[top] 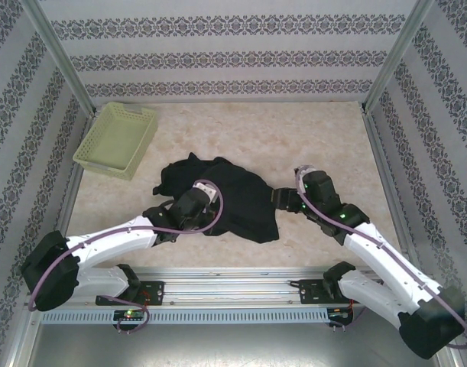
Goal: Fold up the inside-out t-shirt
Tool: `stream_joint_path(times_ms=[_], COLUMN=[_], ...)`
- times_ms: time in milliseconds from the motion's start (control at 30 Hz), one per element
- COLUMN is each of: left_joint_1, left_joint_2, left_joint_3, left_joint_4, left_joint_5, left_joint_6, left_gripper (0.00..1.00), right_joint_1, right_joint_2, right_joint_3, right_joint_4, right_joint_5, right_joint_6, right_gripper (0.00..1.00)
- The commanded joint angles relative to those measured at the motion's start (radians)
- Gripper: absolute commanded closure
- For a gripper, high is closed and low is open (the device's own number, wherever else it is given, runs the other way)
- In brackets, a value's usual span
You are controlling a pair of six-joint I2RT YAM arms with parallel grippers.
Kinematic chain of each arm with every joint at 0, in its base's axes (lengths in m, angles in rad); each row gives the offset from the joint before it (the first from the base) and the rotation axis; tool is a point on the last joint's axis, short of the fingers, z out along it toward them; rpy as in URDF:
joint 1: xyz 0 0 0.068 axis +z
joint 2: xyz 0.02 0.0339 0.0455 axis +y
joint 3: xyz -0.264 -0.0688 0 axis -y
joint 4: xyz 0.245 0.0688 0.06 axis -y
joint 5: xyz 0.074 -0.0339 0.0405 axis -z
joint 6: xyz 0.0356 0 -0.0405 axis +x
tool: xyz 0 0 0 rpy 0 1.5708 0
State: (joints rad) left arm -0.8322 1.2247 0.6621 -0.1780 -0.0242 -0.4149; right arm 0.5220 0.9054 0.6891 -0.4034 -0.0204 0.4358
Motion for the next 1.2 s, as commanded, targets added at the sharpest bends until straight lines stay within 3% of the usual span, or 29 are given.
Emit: stream_joint_path(times_ms=[0,200,500,567,700,767,1000,1167], left_joint_1=[-0.016,-0.017,-0.017,-0.018,-0.017,-0.017,-0.016,-0.017], left_joint_2=[-0.040,-0.083,-0.132,-0.140,-0.157,-0.163,-0.224,-0.219], left_joint_3=[-0.036,-0.087,-0.144,-0.144,-0.162,-0.167,-0.221,-0.245], left_joint_4=[0.123,0.180,0.203,0.195,0.176,0.153,0.132,0.120], left_joint_5=[0.034,0.057,0.076,0.084,0.065,0.057,0.029,0.039], left_joint_6=[0.002,-0.001,-0.011,-0.010,-0.003,-0.002,-0.013,-0.019], left_gripper=[1.00,1.00,1.00,1.00,1.00,1.00,0.98,0.89], right_joint_1=[0.114,0.242,0.263,0.262,0.252,0.223,0.112,0.065], right_joint_2=[0.078,0.323,0.600,0.629,0.613,0.583,0.483,0.470], right_joint_3=[0.059,0.081,0.144,0.170,0.172,0.160,0.128,0.110], right_joint_4=[0.082,0.301,0.453,0.431,0.421,0.418,0.393,0.428], right_joint_5=[-0.075,-0.210,-0.248,-0.201,-0.066,-0.022,-0.027,-0.138], right_joint_6=[-0.134,-0.184,-0.183,-0.178,-0.166,-0.136,-0.059,-0.025], right_gripper=[0.22,0.24,0.38,0.50,0.88,1.00,1.00,1.00])
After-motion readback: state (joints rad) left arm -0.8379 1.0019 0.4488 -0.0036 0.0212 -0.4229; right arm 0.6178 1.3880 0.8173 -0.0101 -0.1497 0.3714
